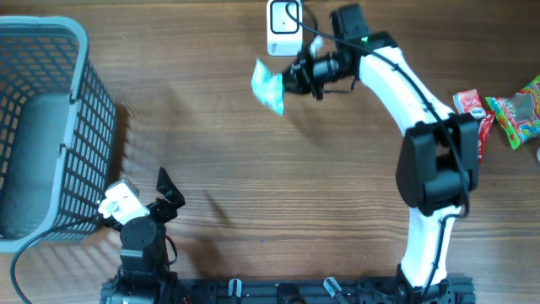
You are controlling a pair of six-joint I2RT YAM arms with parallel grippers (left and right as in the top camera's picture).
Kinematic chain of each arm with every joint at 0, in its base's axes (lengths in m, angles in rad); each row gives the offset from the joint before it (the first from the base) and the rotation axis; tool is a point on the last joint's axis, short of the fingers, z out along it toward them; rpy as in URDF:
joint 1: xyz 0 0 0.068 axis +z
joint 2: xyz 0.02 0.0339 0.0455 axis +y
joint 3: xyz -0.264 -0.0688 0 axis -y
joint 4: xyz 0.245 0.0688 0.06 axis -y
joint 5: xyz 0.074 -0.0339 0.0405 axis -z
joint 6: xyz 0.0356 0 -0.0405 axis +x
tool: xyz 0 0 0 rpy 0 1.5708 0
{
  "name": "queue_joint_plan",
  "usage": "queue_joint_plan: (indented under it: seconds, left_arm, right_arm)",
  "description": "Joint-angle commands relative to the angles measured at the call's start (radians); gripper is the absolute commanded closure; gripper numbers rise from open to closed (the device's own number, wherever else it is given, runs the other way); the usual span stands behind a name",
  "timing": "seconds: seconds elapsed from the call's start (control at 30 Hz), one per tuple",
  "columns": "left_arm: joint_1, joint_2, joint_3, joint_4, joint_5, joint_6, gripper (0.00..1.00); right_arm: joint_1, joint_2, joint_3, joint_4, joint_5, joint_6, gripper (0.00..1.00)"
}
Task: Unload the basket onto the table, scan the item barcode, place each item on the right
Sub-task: 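Hold the wipes pack against the white scanner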
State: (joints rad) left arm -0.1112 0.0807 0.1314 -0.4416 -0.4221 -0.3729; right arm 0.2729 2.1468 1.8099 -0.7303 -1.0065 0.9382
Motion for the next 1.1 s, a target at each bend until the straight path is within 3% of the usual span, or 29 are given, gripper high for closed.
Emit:
queue_joint_plan:
  seconds: [0.0,0.13,0.2,0.3,0.47,0.63,0.77,0.9,1.07]
  left_arm:
    - [-0.005,-0.006,-0.004,0.003,-0.014,-0.002,0.0]
    - [-0.005,-0.006,-0.004,0.003,-0.014,-0.002,0.0]
    - [-0.005,-0.006,-0.004,0.003,-0.014,-0.002,0.0]
    - [-0.005,-0.006,-0.004,0.003,-0.014,-0.002,0.0]
    - [-0.005,-0.006,-0.004,0.003,-0.014,-0.002,0.0]
    - [-0.005,-0.006,-0.004,0.003,-0.014,-0.002,0.0]
    - [-0.005,-0.006,-0.004,0.003,-0.014,-0.002,0.0]
    - [-0.005,-0.006,-0.004,0.003,-0.014,-0.002,0.0]
    - [-0.005,-0.006,-0.004,0.003,-0.014,-0.002,0.0]
  right_arm:
    - [0.005,-0.091,0.077,0.064,0.506,0.033,0.96]
    - [0.007,-0.092,0.077,-0.167,1.059,0.144,0.95]
    - [0.007,-0.092,0.077,-0.188,1.202,0.179,0.95]
    - [0.01,-0.091,0.077,0.022,1.217,0.04,0.95]
    - [0.019,-0.024,0.077,0.317,1.217,0.002,0.95]
    - [0.099,0.072,0.077,0.632,1.302,-0.174,0.95]
    - [0.153,0.17,0.077,0.794,1.475,-0.338,0.95]
    - [0.153,0.252,0.078,0.895,1.474,-0.337,0.95]
    - [0.157,0.262,0.079,0.905,1.463,-0.337,0.95]
